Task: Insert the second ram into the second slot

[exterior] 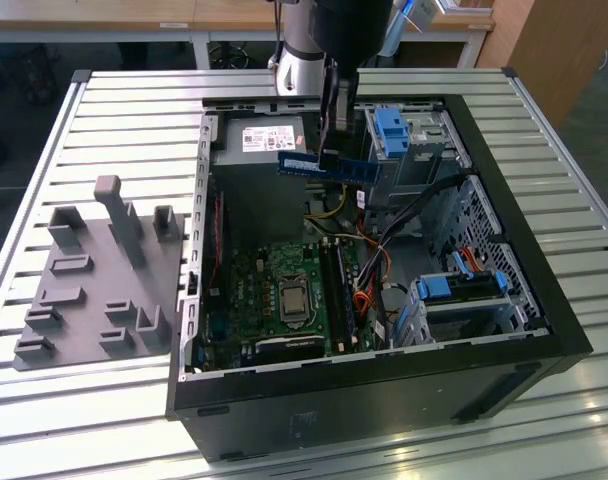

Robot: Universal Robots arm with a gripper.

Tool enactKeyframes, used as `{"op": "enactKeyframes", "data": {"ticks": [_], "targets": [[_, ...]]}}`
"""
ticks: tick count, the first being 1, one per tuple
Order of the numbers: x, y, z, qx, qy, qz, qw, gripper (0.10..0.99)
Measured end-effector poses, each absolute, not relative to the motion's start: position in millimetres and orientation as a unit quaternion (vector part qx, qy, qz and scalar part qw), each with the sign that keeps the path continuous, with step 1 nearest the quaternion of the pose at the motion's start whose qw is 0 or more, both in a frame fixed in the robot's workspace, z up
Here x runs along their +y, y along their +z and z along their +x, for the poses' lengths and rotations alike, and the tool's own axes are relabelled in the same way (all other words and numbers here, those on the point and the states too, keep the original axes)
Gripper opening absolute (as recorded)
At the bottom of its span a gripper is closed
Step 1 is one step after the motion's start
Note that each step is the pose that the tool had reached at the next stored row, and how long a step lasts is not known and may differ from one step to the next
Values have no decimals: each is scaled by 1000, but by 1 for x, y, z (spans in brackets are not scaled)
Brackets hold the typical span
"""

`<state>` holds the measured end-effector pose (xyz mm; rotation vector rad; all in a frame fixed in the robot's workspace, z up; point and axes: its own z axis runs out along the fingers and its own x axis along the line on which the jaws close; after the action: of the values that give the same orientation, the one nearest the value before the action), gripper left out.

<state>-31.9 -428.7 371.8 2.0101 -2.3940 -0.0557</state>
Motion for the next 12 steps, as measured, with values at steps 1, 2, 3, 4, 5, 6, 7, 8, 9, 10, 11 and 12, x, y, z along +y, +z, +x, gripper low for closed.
{"op": "enactKeyframes", "data": {"ticks": [1,2,3,4,5,6,7,8,9,10,11,12], "targets": [[-429,372,-32,-768,-18,640,8,129],[-429,372,-32,-771,-18,637,7,129],[-429,372,-32,-773,-18,634,7,129],[-429,372,-32,-776,-18,631,7,129],[-429,372,-32,-778,-18,628,7,129],[-429,372,-32,-780,-18,626,7,129],[-429,372,-32,-781,-18,624,7,129],[-429,372,-32,-783,-18,622,7,129],[-429,372,-32,-784,-18,620,7,129],[-429,372,-32,-786,-18,618,7,129],[-429,372,-32,-788,-18,616,7,129],[-429,372,-32,-790,-18,613,7,129]]}}
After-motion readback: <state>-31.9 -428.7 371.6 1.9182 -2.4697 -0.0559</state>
